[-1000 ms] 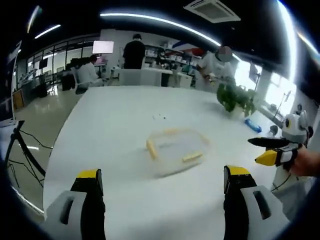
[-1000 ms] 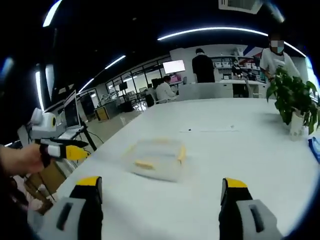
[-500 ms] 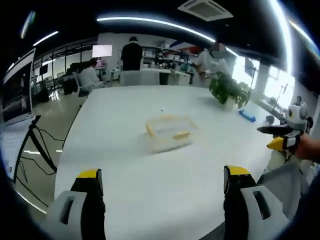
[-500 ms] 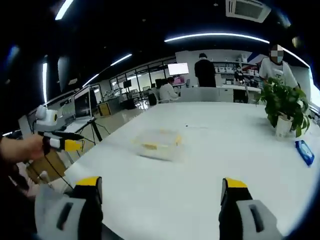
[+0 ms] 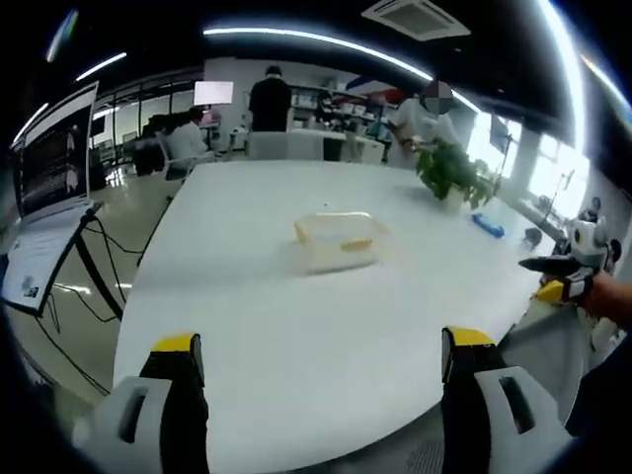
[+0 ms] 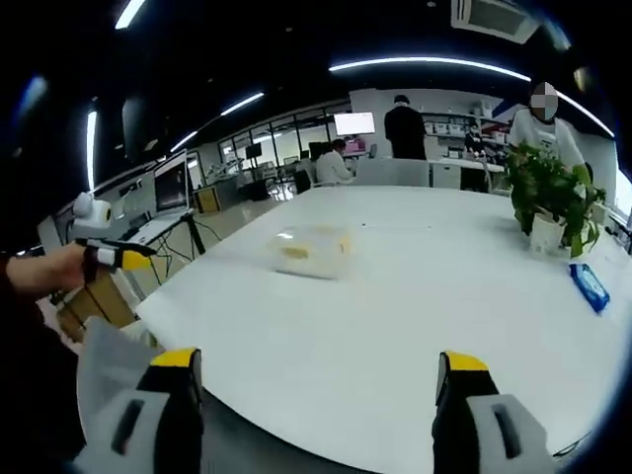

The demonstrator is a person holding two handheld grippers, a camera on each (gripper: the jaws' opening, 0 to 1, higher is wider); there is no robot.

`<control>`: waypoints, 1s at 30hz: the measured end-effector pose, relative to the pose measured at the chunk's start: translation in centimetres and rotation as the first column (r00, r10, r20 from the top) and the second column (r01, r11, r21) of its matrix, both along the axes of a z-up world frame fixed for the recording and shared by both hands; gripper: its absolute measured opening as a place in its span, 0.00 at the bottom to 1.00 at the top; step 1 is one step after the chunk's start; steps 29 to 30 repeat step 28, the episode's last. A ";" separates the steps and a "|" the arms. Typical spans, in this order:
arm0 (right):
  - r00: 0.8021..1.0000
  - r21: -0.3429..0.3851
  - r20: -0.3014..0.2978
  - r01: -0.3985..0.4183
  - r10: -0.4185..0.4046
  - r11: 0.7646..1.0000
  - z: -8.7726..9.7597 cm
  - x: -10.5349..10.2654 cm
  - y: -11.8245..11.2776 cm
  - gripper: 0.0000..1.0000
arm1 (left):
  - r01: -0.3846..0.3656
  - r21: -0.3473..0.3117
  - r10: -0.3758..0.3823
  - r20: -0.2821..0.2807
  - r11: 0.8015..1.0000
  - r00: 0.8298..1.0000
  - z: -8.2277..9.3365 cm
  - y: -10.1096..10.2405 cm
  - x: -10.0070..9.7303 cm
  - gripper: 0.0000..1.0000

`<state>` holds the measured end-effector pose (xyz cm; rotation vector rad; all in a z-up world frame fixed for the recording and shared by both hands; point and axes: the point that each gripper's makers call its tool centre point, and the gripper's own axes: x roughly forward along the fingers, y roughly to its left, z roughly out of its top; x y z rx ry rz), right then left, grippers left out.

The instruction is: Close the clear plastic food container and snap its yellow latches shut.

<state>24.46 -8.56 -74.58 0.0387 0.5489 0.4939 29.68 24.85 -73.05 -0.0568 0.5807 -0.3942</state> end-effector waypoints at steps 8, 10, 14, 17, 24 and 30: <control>1.000 0.020 -0.026 -0.004 0.005 1.000 -0.1 0.5 0.5 1.00 | -0.003 0.021 0.003 -0.001 1.000 1.000 0.6 0.5 -0.3 0.98; 0.999 0.027 -0.034 0.001 0.000 1.000 -0.2 0.6 0.3 1.00 | -0.001 0.028 0.001 -0.001 1.000 1.000 0.6 0.5 -0.5 0.97; 0.999 0.039 -0.054 0.004 -0.002 0.999 -0.3 0.4 0.2 1.00 | 0.023 0.048 -0.022 -0.008 0.999 1.000 0.3 -0.1 -1.1 0.97; 0.997 0.039 -0.079 0.009 -0.006 0.999 -0.9 0.0 -0.2 1.00 | 0.026 0.036 -0.025 -0.021 0.999 0.999 -0.1 -0.3 -1.4 0.97; 0.995 -0.007 -0.098 -0.017 0.017 1.000 -1.7 -0.9 -0.5 1.00 | 0.009 0.046 -0.008 -0.028 0.999 1.000 -1.0 -0.6 -1.6 0.96; 0.993 -0.002 -0.109 -0.043 0.042 0.999 -1.6 -1.6 0.1 1.00 | 0.016 0.070 -0.015 -0.013 0.997 1.000 -0.7 -0.7 -1.8 0.95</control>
